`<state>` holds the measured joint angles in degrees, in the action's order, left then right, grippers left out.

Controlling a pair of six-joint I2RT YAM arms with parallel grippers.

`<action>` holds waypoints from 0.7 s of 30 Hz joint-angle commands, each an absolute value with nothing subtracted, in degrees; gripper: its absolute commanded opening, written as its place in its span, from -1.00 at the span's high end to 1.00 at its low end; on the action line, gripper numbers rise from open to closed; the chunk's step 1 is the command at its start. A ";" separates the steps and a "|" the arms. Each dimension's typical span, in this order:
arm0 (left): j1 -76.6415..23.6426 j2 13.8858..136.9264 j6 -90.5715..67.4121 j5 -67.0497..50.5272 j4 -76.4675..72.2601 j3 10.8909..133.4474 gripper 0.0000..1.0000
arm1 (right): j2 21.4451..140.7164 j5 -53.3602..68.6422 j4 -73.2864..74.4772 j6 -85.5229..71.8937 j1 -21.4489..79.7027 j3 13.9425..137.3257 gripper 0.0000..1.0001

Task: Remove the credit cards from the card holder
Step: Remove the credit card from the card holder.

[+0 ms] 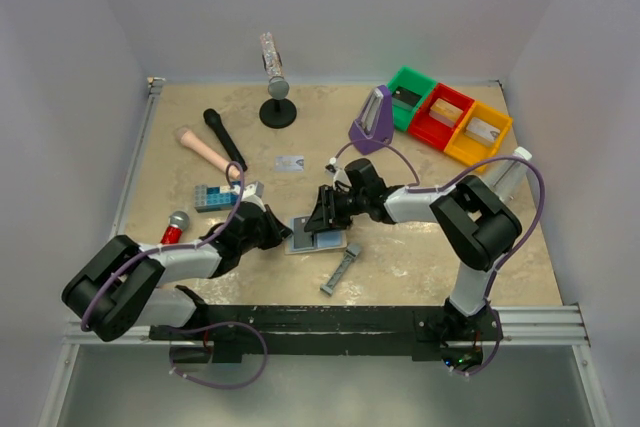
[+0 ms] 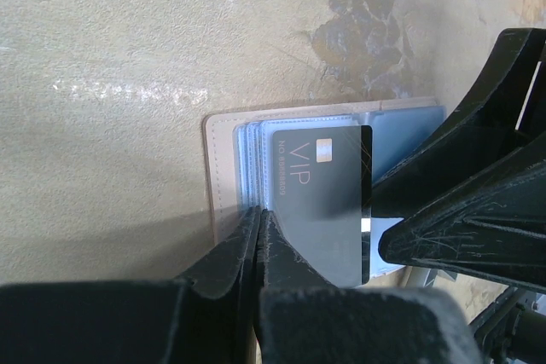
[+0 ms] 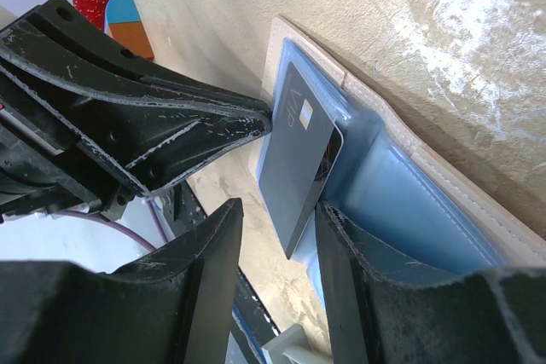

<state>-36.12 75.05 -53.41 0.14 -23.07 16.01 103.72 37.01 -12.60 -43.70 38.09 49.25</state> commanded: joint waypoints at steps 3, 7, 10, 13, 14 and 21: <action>-36.39 77.69 -52.65 -2.02 -20.74 14.85 1.00 | 102.22 38.85 -16.26 -44.65 38.14 50.19 0.13; -36.39 78.48 -52.65 -2.90 -21.62 15.03 1.00 | 102.66 39.46 -16.70 -45.35 38.06 50.71 0.13; -36.39 79.01 -52.73 -3.43 -22.58 15.12 1.00 | 103.09 39.90 -16.52 -45.44 38.06 51.24 0.13; -36.47 79.54 -53.00 -4.13 -23.55 15.12 1.00 | 103.53 40.08 -15.82 -45.44 38.14 51.85 0.13; -36.56 79.80 -53.00 -4.39 -23.90 15.12 1.00 | 103.71 40.17 -15.82 -45.44 38.06 51.94 0.13; -36.47 81.12 -53.61 -6.41 -26.80 14.94 1.00 | 104.33 40.25 -15.38 -45.62 38.06 52.56 0.13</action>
<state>-35.68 78.81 -53.41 -1.63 -28.67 16.01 103.77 37.58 -11.77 -44.62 37.45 49.43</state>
